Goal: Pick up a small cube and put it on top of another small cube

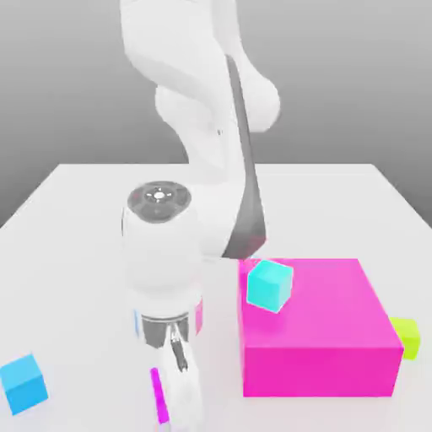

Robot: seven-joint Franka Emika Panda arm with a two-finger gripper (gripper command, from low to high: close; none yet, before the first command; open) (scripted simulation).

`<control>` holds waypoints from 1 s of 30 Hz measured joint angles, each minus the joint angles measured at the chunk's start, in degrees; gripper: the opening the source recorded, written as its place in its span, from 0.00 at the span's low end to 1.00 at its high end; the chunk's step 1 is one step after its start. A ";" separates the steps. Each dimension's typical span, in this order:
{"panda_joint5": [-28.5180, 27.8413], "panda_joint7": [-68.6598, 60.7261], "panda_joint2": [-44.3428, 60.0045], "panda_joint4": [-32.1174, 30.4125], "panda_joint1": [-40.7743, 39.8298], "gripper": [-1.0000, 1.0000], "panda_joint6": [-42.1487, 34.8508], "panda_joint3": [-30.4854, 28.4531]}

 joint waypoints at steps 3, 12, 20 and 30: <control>-0.36 3.21 -2.95 0.82 3.49 0.00 -1.90 2.53; 0.50 20.44 -8.56 -1.06 19.58 0.00 -5.51 15.55; -5.28 35.76 -2.83 -2.28 31.75 0.00 -2.26 17.56; -10.49 39.63 1.48 -1.95 34.53 1.00 0.89 13.92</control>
